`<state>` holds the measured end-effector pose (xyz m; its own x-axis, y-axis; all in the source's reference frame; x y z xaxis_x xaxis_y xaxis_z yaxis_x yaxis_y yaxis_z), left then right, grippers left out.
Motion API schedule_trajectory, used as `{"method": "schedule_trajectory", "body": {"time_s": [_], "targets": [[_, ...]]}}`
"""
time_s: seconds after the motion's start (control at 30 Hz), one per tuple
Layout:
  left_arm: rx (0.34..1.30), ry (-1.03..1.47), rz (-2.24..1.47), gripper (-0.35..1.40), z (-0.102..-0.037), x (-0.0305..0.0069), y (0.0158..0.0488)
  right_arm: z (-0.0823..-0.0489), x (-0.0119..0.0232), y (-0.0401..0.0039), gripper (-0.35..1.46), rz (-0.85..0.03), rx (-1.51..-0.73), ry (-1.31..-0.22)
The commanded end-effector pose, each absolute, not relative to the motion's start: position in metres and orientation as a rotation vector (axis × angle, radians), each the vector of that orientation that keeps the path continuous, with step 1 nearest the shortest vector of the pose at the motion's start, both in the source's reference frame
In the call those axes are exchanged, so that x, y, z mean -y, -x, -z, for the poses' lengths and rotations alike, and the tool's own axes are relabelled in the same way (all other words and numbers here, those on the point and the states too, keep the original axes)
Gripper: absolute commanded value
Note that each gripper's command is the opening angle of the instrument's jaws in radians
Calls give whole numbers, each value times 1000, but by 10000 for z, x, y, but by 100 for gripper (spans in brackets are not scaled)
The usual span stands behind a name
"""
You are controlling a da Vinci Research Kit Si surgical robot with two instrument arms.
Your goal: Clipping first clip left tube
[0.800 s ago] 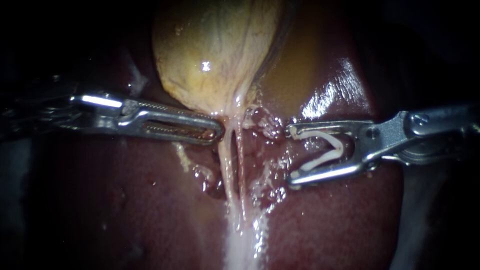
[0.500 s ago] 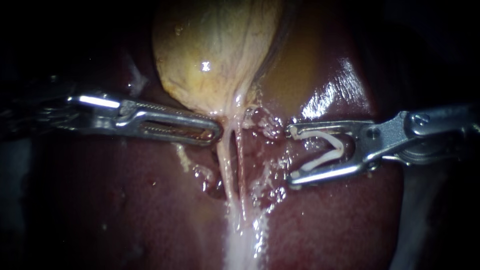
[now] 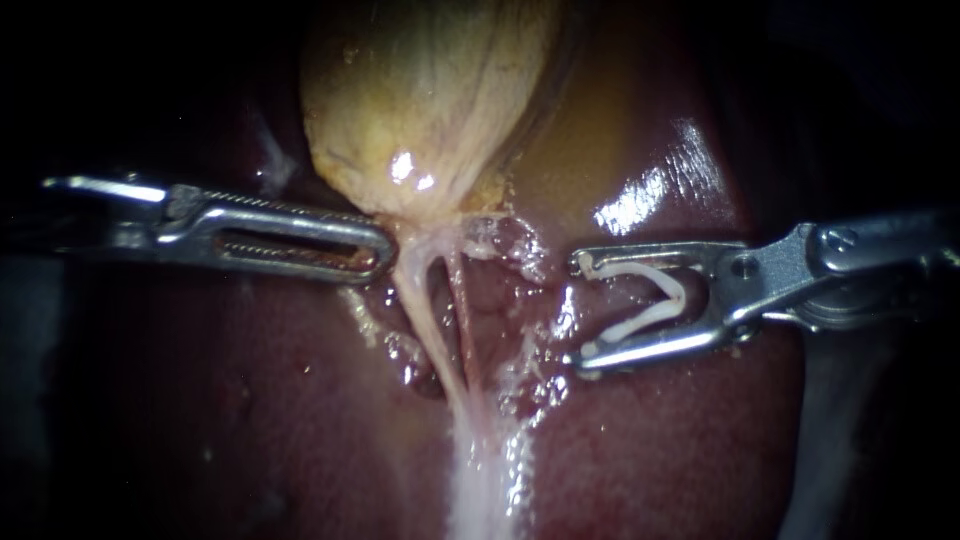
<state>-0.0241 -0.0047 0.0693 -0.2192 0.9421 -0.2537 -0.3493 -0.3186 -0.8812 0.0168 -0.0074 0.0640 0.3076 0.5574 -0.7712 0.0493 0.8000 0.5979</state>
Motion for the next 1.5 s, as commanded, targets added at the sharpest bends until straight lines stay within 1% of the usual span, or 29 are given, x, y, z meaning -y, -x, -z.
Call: {"method": "schedule_trajectory", "body": {"time_s": [0.03,0.2,0.3,0.63,1.0,1.27,1.5], "targets": [[870,1029,-1709,-35,-692,47,241,-641,75,-170,49,-362,-1227,-584],[870,1029,-1709,-35,-691,47,242,-649,84,-187,49,-360,-1227,-576],[867,1033,-1714,-35,-690,48,243,-655,93,-201,49,-344,-1232,-579],[862,1038,-1715,-35,-685,51,246,-678,116,-243,49,-341,-1236,-615],[860,1038,-1714,-35,-681,53,248,-698,130,-262,49,-344,-1223,-646],[860,1038,-1714,-35,-681,53,248,-714,151,-281,49,-332,-1202,-686],[860,1038,-1714,-35,-681,53,248,-725,165,-289,49,-328,-1191,-720]]}}
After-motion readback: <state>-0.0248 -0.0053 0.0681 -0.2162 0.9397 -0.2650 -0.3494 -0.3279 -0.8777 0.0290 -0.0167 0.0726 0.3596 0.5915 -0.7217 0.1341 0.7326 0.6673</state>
